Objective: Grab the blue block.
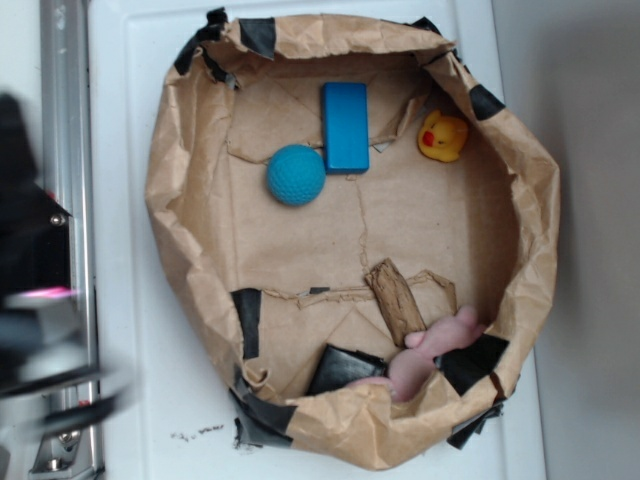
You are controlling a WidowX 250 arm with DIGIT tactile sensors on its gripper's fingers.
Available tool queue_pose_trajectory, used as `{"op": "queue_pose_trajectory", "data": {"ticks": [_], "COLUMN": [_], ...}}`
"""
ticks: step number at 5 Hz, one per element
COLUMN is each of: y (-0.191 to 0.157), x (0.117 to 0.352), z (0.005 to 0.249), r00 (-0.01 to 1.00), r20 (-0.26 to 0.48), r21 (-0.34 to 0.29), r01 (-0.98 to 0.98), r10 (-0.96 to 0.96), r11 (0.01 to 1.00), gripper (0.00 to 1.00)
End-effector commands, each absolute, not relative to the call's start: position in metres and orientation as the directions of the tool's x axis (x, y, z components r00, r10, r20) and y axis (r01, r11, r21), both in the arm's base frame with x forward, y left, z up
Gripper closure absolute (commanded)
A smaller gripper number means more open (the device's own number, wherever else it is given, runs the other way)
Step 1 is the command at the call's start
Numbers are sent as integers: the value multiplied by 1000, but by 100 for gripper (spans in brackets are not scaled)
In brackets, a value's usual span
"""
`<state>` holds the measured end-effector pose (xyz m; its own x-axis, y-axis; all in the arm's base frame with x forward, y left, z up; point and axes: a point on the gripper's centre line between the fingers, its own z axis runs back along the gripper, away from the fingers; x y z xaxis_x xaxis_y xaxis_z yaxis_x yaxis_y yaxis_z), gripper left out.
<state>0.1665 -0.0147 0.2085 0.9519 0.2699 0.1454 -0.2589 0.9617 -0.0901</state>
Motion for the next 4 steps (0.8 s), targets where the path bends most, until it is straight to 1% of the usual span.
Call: {"op": "queue_pose_trajectory", "data": {"ticks": [1,2,3,4], "y": [14,32,56,80], "x": [248,258,258,262], "z": [147,117,97,95], "r00": [677,486,338,452], "r20": [198,240,266,233], "r21": [-149,-97,-63,-47], "r01": [-694,-850,-928,-879], "r10": [709,840,903,861], "r11": [704,519,367,474], "gripper": [0,0,0,0]}}
